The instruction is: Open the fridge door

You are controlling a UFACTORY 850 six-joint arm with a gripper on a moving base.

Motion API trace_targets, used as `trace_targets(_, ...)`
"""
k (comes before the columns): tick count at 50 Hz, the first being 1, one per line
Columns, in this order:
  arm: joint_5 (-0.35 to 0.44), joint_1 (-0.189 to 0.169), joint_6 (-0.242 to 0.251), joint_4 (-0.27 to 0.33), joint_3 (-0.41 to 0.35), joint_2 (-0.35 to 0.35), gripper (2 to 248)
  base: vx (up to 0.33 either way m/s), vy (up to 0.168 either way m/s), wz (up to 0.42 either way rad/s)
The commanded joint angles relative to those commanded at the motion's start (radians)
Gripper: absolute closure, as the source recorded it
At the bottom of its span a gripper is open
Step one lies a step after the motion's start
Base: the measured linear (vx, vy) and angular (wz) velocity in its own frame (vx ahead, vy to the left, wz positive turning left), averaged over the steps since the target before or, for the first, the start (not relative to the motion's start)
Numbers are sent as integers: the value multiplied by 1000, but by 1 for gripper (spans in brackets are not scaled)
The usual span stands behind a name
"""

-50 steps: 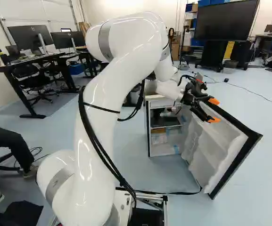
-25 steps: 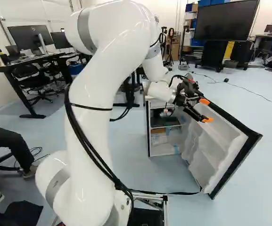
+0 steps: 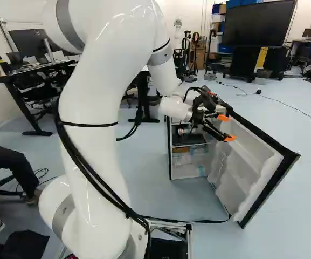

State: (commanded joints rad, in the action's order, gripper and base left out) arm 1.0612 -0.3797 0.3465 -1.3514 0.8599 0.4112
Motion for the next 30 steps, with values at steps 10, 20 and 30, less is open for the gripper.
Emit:
trace_targets(10, -15, 16, 0, 29, -52, -38, 3, 0, 0, 0)
trace_targets(20, -18, 18, 0, 36, -59, -44, 3, 0, 0, 0)
trace_targets(30, -18, 20, -2, 42, -63, -47, 3, 0, 0, 0)
